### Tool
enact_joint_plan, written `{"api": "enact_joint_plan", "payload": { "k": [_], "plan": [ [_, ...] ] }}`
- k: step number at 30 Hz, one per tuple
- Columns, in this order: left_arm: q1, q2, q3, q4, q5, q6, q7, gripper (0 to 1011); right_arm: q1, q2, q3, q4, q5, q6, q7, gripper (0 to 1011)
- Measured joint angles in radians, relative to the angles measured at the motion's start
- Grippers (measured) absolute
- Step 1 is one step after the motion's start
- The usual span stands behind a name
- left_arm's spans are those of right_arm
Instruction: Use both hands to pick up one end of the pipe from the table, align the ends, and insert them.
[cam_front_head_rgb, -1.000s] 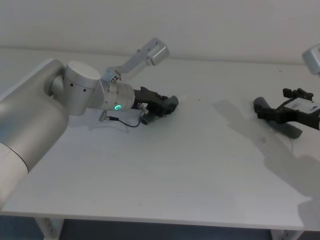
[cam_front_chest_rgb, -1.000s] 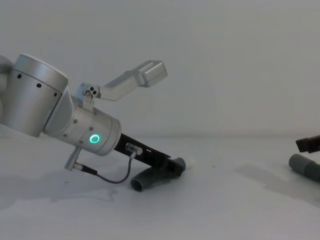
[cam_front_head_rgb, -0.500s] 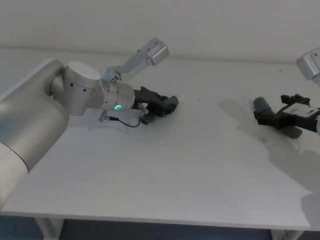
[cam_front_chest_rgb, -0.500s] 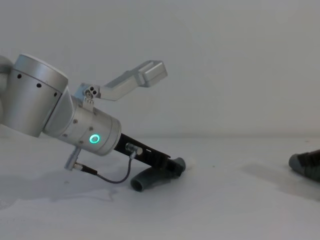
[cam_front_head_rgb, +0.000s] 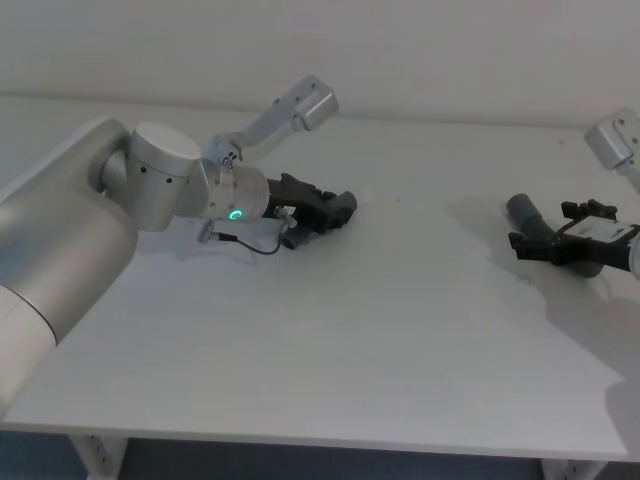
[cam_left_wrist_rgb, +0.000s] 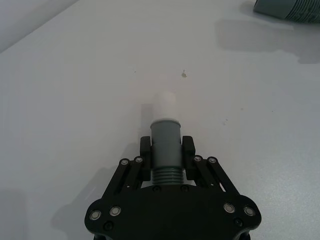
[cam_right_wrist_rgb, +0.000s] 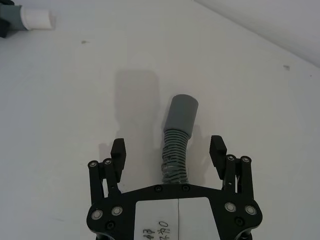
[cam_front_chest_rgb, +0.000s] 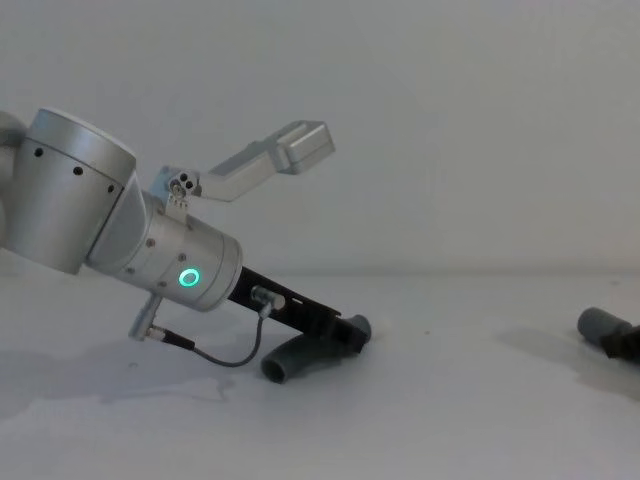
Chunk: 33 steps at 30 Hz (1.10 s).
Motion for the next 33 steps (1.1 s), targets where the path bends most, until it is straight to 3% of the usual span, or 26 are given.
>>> {"api": "enact_joint_plan", "payload": {
  "k": [15, 33],
  "plan": [
    [0.000, 0.000, 0.000, 0.000, 0.000, 0.000, 0.000, 354, 0.017, -0.017, -0.007, 0.041, -0.016, 0.002, 0.007, 1001],
    [0.000, 0.000, 0.000, 0.000, 0.000, 0.000, 0.000, 354, 0.019, -0.035, 0.008, 0.041, -0.019, 0.054, 0.001, 1001]
  ]
}}
